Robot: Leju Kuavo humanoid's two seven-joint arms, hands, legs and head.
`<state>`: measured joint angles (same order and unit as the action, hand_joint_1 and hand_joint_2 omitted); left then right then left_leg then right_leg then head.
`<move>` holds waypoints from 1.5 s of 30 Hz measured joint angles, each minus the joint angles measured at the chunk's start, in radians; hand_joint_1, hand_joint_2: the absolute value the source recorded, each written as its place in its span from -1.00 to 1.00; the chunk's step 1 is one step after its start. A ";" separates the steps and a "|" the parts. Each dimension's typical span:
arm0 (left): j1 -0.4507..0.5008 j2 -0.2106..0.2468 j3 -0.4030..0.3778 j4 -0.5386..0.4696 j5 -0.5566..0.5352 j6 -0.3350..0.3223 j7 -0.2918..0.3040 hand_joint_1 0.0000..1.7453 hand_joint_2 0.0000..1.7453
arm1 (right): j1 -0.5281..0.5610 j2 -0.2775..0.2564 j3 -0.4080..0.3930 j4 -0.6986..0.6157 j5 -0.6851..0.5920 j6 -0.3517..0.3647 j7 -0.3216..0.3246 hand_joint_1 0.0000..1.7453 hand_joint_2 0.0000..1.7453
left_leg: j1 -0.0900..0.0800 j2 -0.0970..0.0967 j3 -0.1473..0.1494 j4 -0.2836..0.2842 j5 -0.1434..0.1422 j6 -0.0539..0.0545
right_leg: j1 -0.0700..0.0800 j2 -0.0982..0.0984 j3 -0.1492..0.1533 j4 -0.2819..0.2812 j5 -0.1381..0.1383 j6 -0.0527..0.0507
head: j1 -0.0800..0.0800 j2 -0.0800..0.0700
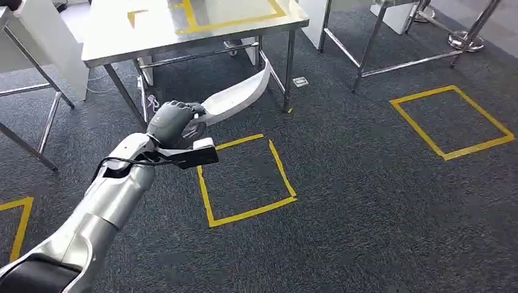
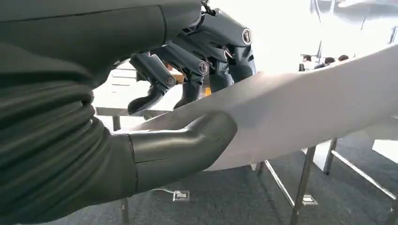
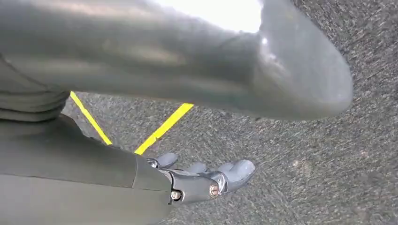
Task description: Take the parts from the cabinet and place them on the table.
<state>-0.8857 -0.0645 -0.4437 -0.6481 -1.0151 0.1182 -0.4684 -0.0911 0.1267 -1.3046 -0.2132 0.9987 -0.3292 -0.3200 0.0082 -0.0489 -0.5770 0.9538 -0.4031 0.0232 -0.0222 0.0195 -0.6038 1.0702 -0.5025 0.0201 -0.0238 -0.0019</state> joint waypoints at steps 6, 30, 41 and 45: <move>0.006 0.000 -0.001 0.002 -0.002 -0.010 0.002 1.00 1.00 | 0.004 -0.001 0.000 0.000 -0.002 0.002 -0.003 -1.00 -1.00 | 0.025 0.002 -0.004 0.024 -0.018 -0.031 | -0.029 -0.010 -0.085 0.134 -0.015 0.041 | 0.005 0.000; -0.061 0.017 -0.008 -0.002 -0.021 -0.037 0.011 1.00 1.00 | 0.002 0.006 0.000 0.002 -0.003 0.009 -0.015 -1.00 -1.00 | -0.018 0.042 -0.038 0.054 -0.018 0.007 | 0.007 -0.022 0.023 0.002 -0.025 -0.004 | 0.017 0.000; -0.080 0.015 -0.011 0.008 -0.034 -0.054 0.012 1.00 1.00 | 0.003 0.000 0.002 0.002 0.017 -0.033 -0.031 -1.00 -1.00 | -0.020 0.029 -0.044 0.104 -0.065 -0.018 | -0.005 -0.014 -0.045 0.005 0.040 -0.001 | 0.017 0.000; -0.093 0.015 -0.015 0.011 -0.037 -0.061 0.013 1.00 1.00 | 0.002 0.001 0.005 0.002 0.018 -0.039 -0.048 -1.00 -1.00 | -0.018 0.034 -0.049 0.123 -0.083 -0.039 | -0.009 -0.016 -0.035 0.000 0.038 -0.024 | 0.016 0.000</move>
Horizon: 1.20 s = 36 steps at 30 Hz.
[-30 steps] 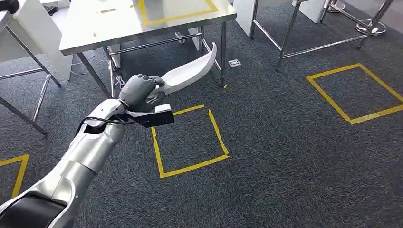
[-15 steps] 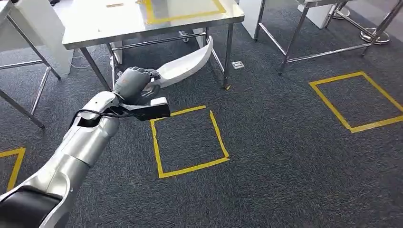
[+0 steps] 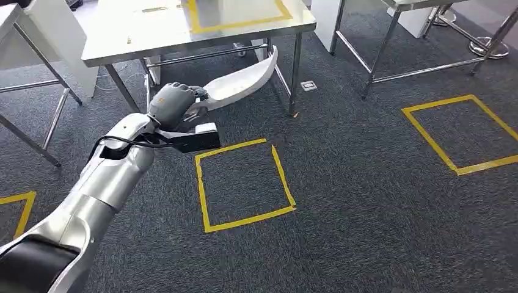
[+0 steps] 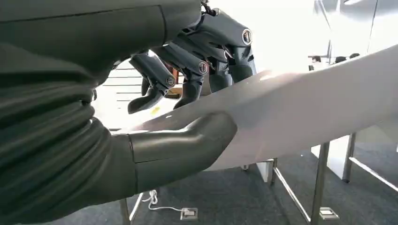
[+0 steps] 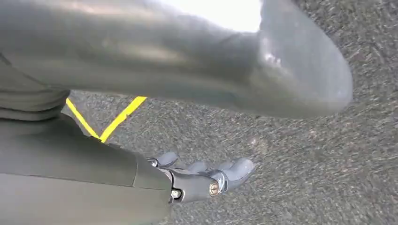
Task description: Take the parts from the cabinet and place them on the table.
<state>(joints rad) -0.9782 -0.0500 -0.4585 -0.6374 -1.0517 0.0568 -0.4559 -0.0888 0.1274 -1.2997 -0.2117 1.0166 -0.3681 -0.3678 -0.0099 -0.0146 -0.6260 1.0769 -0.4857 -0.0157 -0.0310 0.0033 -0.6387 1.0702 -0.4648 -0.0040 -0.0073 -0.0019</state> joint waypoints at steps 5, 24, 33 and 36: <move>-0.017 -0.002 -0.012 0.003 -0.007 -0.016 0.000 1.00 1.00 | -0.001 -0.001 0.002 0.000 -0.003 0.010 -0.006 -1.00 -1.00 | 0.013 0.006 -0.150 0.276 -0.093 -0.016 | -0.002 -0.003 0.007 0.000 -0.007 -0.008 | -0.005 0.000; -0.049 -0.009 -0.024 0.009 -0.013 -0.030 0.010 1.00 1.00 | -0.002 -0.003 0.004 0.000 -0.018 0.050 -0.009 -1.00 -1.00 | -0.003 0.000 0.023 -0.034 0.022 0.048 | 0.016 -0.002 -0.022 0.016 0.034 0.024 | 0.000 0.000; -0.049 -0.005 -0.027 0.010 -0.013 -0.023 0.016 1.00 1.00 | -0.003 -0.002 0.004 0.000 -0.019 0.059 -0.010 -1.00 -1.00 | 0.002 0.003 -0.062 0.143 -0.074 -0.006 | 0.009 -0.005 0.021 -0.033 0.010 -0.017 | -0.007 0.000; -0.033 -0.005 -0.028 0.017 -0.013 -0.020 0.021 1.00 1.00 | -0.003 -0.002 0.004 0.000 -0.020 0.060 -0.010 -1.00 -1.00 | 0.016 0.005 -0.137 0.252 -0.079 -0.017 | 0.004 -0.005 0.030 -0.033 0.001 -0.013 | -0.007 0.000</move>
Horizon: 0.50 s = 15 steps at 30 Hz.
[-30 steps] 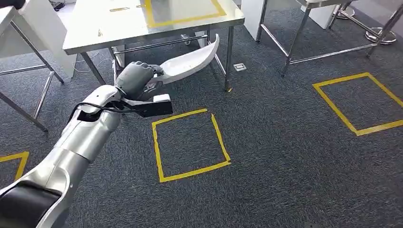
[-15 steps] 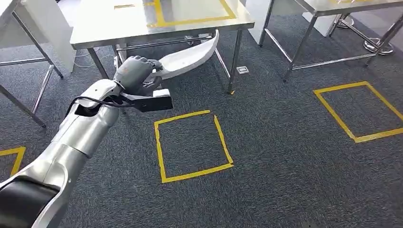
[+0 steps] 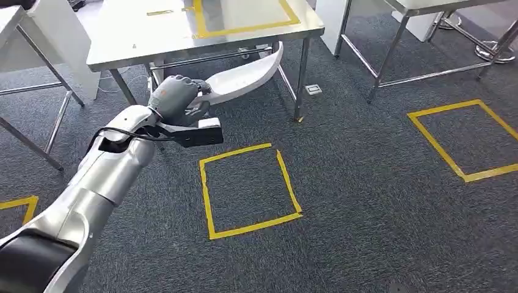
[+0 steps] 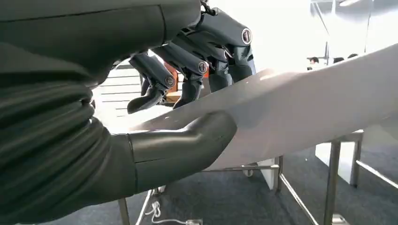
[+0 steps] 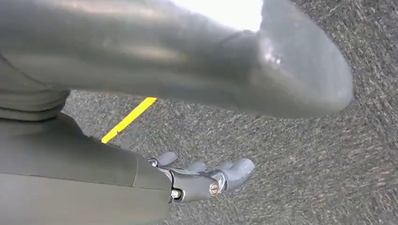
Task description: Take the parts from the cabinet and place them on the table.
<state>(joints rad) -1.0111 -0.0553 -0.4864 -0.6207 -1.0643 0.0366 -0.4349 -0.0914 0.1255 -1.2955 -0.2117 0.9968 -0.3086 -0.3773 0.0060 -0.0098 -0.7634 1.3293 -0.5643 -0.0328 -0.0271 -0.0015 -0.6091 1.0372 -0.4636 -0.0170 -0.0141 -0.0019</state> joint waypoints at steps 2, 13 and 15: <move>0.002 0.000 -0.001 0.001 0.000 0.005 0.003 1.00 1.00 | 0.001 0.000 0.000 0.000 -0.001 0.000 0.000 -1.00 -1.00 | 0.005 0.003 0.056 -0.136 0.095 -0.002 | -0.006 0.003 0.012 0.000 -0.011 0.010 | 0.000 0.000; -0.002 -0.002 -0.002 0.005 0.000 0.016 0.002 1.00 1.00 | 0.000 0.000 0.000 0.000 -0.001 -0.005 0.000 -1.00 -1.00 | -0.007 0.003 0.176 -0.308 0.107 0.066 | -0.003 0.001 -0.101 0.241 -0.112 0.060 | 0.007 0.000; 0.005 -0.002 -0.003 0.008 0.000 0.016 0.002 1.00 1.00 | 0.003 -0.001 0.000 0.000 -0.002 -0.005 0.000 -1.00 -1.00 | -0.011 0.000 0.183 -0.306 0.098 0.068 | 0.001 0.001 -0.160 0.298 -0.107 0.058 | 0.007 0.000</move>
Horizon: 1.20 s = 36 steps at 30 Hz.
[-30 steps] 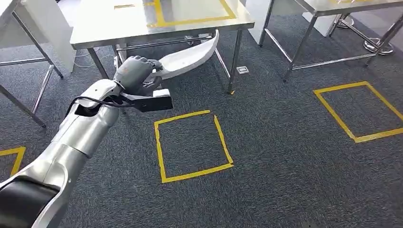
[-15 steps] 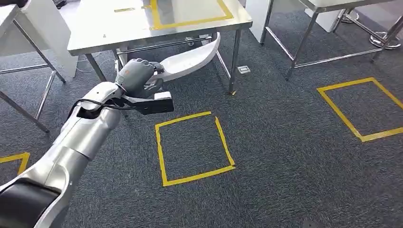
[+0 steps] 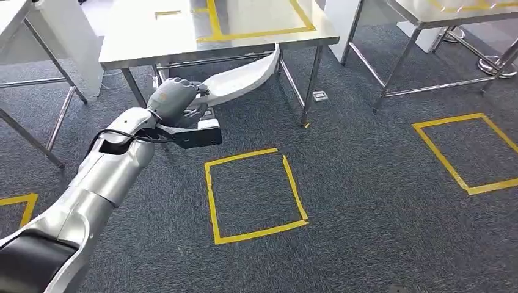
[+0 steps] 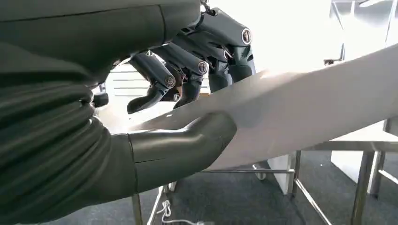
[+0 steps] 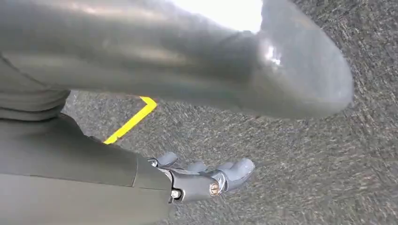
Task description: Take the parts from the cabinet and place them on the table.
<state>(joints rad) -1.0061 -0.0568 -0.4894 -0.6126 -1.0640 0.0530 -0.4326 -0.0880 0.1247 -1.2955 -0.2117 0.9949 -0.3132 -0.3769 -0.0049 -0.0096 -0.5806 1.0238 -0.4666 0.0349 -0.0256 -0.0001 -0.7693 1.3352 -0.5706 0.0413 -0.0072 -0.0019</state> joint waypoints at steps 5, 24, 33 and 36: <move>-0.001 -0.003 0.000 0.002 0.000 0.005 -0.002 1.00 1.00 | 0.000 -0.001 0.000 0.000 -0.001 0.000 0.000 -1.00 -1.00 | -0.006 -0.004 0.029 0.011 -0.036 -0.017 | 0.015 0.000 0.095 -0.301 0.142 -0.024 | 0.000 0.000; -0.008 0.000 -0.009 0.017 0.000 0.004 -0.003 1.00 1.00 | -0.002 0.001 0.000 0.000 -0.005 -0.001 0.000 -1.00 -1.00 | 0.004 0.004 -0.055 0.005 0.049 -0.029 | 0.009 0.001 0.195 -0.307 0.088 -0.019 | -0.007 0.000; -0.008 -0.005 -0.009 0.020 0.000 0.004 -0.002 1.00 1.00 | 0.002 0.000 0.000 0.000 -0.006 -0.001 0.001 -1.00 -1.00 | 0.002 0.001 -0.011 0.006 0.008 -0.007 | 0.004 0.002 0.049 -0.146 0.113 -0.010 | -0.003 0.000; -0.015 -0.006 -0.010 0.023 0.000 -0.001 -0.002 1.00 1.00 | -0.001 0.000 0.000 0.000 -0.005 -0.002 0.003 -1.00 -1.00 | -0.007 -0.003 -0.007 0.019 -0.015 -0.025 | 0.009 0.001 0.116 -0.290 0.147 -0.024 | -0.003 0.000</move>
<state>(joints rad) -1.0209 -0.0626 -0.4990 -0.5898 -1.0636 0.0522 -0.4341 -0.0887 0.1247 -1.2955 -0.2117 0.9899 -0.3151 -0.3738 -0.0117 -0.0122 -0.5873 1.0427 -0.4818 0.0101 -0.0162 0.0005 -0.6534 1.0450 -0.4233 0.0172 -0.0103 -0.0019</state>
